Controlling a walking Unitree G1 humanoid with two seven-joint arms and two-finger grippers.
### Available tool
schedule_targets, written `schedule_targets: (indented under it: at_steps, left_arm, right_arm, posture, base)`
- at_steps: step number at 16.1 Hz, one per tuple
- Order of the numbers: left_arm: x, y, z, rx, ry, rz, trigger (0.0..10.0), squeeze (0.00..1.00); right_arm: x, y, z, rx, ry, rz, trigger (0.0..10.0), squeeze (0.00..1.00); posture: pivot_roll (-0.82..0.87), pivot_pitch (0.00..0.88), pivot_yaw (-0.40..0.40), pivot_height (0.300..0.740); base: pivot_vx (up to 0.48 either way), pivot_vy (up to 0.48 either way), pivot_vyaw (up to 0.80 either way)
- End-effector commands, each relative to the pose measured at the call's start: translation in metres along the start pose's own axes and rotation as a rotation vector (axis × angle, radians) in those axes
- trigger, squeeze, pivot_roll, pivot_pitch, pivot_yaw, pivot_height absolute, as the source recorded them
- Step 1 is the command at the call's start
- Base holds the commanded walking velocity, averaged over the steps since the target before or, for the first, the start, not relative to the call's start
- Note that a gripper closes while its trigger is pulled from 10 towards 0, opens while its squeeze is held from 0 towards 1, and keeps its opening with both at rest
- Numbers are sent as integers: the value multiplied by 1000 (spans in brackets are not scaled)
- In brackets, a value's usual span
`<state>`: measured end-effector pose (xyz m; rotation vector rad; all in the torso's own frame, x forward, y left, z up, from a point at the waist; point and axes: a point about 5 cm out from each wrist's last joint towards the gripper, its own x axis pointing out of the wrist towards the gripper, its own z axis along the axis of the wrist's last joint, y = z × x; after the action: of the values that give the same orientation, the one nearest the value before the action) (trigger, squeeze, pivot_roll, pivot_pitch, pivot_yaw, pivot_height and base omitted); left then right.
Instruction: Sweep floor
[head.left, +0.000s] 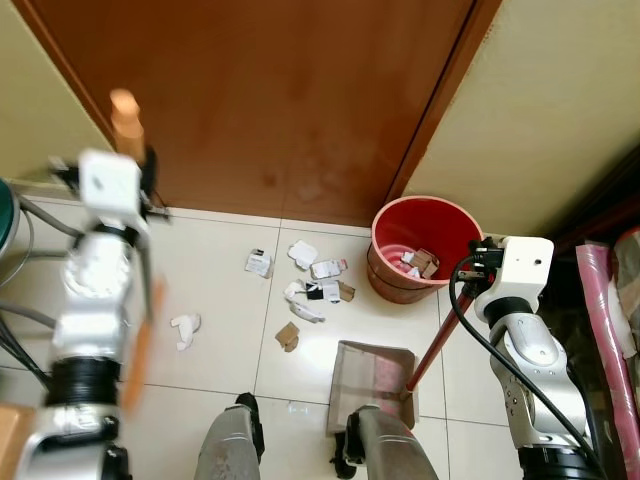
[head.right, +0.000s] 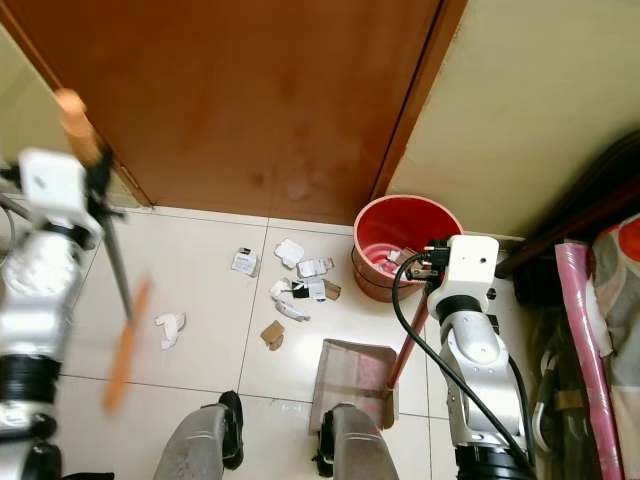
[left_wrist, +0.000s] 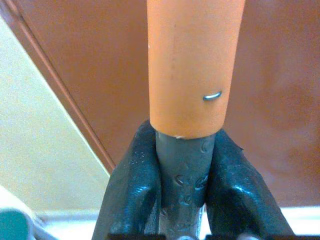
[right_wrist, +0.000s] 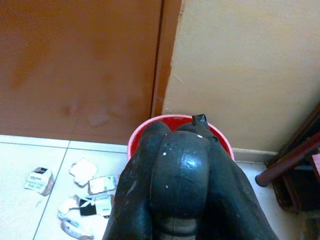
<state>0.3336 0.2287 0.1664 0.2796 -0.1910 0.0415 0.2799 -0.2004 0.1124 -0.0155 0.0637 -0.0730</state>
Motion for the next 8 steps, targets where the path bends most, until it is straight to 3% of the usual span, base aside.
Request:
schedule_targets:
  at_steps: [1,2,3,8]
  left_arm:
    - [2,-6,10,-9,-49,-15,10000,0]
    - [1,-29,6,-74,-36,-90,10000,0]
    - [0,-43,6,-93,-34,-149,10000,0]
    - [-9,-92,17,-193,-63,-355,10000,0]
  right_arm:
    - [-4,-2,-8,12,37,-4,10000,0]
    - [-5,-2,-8,11,37,-4,10000,0]
    - [-5,-3,-8,10,37,-4,10000,0]
    - [-3,-1,-8,18,35,-6,10000,0]
  posture:
    - [-48,234,-70,740]
    - [-52,229,-71,740]
    - [-52,229,-71,740]
    - [-45,219,-70,740]
  base:
    - [0,0,0]
    - [0,0,0]
    - [0,0,0]
    - [0,0,0]
